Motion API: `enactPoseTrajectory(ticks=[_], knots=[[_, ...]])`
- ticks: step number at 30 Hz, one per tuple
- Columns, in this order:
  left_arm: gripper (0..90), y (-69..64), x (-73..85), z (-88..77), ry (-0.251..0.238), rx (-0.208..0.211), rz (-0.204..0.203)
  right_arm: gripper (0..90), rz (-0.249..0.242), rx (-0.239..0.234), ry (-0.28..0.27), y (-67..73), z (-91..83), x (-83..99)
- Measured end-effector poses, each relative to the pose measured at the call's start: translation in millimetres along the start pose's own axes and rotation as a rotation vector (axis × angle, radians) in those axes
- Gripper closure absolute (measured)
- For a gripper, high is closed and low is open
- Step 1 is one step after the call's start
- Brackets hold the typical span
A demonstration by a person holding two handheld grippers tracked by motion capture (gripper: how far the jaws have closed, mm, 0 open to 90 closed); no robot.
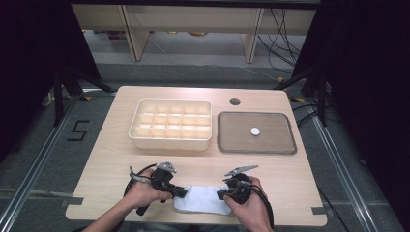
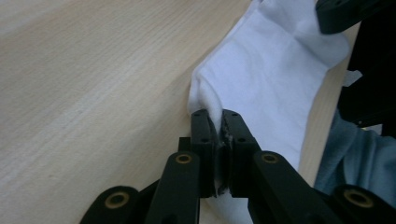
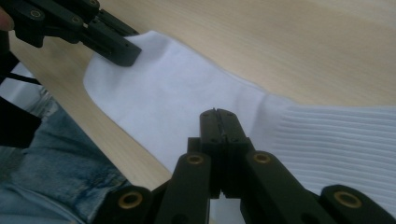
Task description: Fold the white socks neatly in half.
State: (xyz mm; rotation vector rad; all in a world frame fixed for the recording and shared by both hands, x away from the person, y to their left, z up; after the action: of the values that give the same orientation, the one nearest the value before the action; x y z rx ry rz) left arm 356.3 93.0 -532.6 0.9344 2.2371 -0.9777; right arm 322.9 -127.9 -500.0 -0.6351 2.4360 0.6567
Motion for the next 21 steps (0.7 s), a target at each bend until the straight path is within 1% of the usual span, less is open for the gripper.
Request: enactPoseTrajectory(ticks=[1, 2, 3, 5, 7, 8, 9, 11, 12, 14, 15, 16, 17, 19, 20, 21], knots=[[84.1, -1.7, -1.5, -1.6, -0.014, 0.006, -0.006, 90.0, 0.012, -0.02, 0.015, 1.3, 7.2, 0.5], [84.1, -1.7, -1.5, -1.6, -0.014, 0.006, -0.006, 90.0, 0.012, -0.02, 0.015, 1.3, 7.2, 0.5], [84.1, -2.7, -2.2, -2.2, -0.019, 0.009, -0.016, 90.0, 0.029, -0.018, 0.027, 1.3, 10.1, 1.2], [84.0, -2.9, -2.9, -3.8, -0.014, 0.015, -0.016, 90.0, 0.062, -0.019, 0.052, 1.4, 15.4, 3.1], [84.0, -4.0, -3.0, -4.7, -0.014, 0.018, -0.022, 90.0, 0.06, -0.041, 0.053, 0.6, 20.3, 4.5], [84.0, -5.2, -3.6, -6.0, -0.006, 0.02, -0.031, 90.0, 0.079, -0.036, 0.062, 0.3, 22.6, 5.8], [84.0, -5.5, -4.0, -5.8, -0.016, 0.041, -0.033, 90.0, 0.083, -0.039, 0.067, 0.1, 24.1, 6.5], [84.0, -7.9, -5.5, -7.3, -0.023, 0.06, -0.045, 90.0, 0.094, -0.039, 0.069, -0.6, 26.3, 7.0], [84.0, -9.1, -6.1, -7.9, -0.026, 0.068, -0.053, 90.0, 0.091, -0.036, 0.069, -2.0, 28.1, 7.1], [84.0, -11.7, -7.2, -8.0, -0.051, 0.073, -0.068, 90.0, 0.106, -0.036, 0.076, -2.1, 29.2, 7.4], [84.0, -12.3, -8.0, -10.6, -0.024, 0.078, -0.062, 90.0, 0.104, -0.038, 0.077, -3.0, 29.5, 7.5], [84.0, -12.9, -8.3, -10.3, -0.038, 0.095, -0.066, 90.0, 0.091, -0.047, 0.064, -4.3, 30.5, 7.3], [84.0, -15.0, -9.8, -11.9, -0.041, 0.11, -0.084, 90.0, 0.116, -0.042, 0.077, -4.8, 30.1, 7.4], [83.9, -15.7, -11.3, -13.4, -0.037, 0.112, -0.078, 90.0, 0.117, -0.046, 0.078, -5.3, 30.3, 7.5], [83.9, -17.8, -12.6, -13.4, -0.053, 0.122, -0.099, 90.0, 0.119, -0.05, 0.079, -5.6, 30.6, 7.6], [83.9, -18.2, -13.4, -13.9, -0.056, 0.126, -0.094, 90.0, 0.119, -0.052, 0.077, -5.6, 30.9, 7.7]])
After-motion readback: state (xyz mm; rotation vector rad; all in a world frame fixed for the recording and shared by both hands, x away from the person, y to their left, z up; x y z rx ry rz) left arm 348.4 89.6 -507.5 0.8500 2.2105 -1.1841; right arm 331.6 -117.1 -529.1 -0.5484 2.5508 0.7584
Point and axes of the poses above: each handheld gripper's, and its own axes: z roughly forward along the jaws, x roughly out of its underside, y roughly to its left, the point moved 4 cm from there along z, roughly forward along the jaws, and after that the axes turned 8 degrees about -y, right-handed, at the moved point
